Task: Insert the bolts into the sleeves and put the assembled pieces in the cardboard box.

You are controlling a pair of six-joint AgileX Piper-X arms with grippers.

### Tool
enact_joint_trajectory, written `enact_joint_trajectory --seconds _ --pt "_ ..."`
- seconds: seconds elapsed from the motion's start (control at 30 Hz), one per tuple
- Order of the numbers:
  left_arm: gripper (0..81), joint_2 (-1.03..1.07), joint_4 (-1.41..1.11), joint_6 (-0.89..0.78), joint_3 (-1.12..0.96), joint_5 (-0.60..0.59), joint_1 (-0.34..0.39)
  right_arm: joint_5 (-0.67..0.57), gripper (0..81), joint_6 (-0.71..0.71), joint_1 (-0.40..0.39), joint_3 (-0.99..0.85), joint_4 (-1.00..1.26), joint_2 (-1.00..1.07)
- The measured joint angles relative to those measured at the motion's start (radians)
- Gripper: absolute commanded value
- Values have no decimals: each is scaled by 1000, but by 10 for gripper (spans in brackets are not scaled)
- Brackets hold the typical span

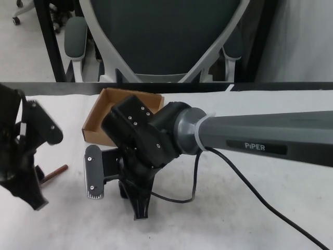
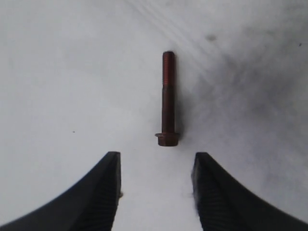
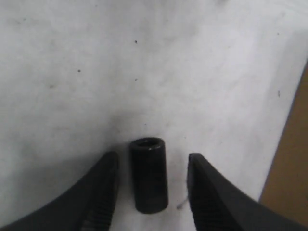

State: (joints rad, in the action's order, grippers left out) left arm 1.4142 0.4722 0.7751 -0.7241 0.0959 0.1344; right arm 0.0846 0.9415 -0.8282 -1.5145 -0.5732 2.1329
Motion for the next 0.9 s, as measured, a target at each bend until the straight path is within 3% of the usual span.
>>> enact_joint_trajectory --seconds 0.2,0.37,0.6,0.73,0.9 --pt "447 43 0 15 0 -22 -3 -7 420 0 1 -12 -7 7" --pt "447 96 0 15 -39 -39 -3 -18 292 0 1 -15 -26 9" --pt "447 184 -18 15 -90 -38 -3 -66 176 -45 14 -15 -40 9" --pt "447 246 -25 17 -121 -38 -3 -67 14 -57 15 -15 -40 9" --pt "447 272 -39 47 -129 -40 -3 -67 0 -103 16 -15 -40 9"
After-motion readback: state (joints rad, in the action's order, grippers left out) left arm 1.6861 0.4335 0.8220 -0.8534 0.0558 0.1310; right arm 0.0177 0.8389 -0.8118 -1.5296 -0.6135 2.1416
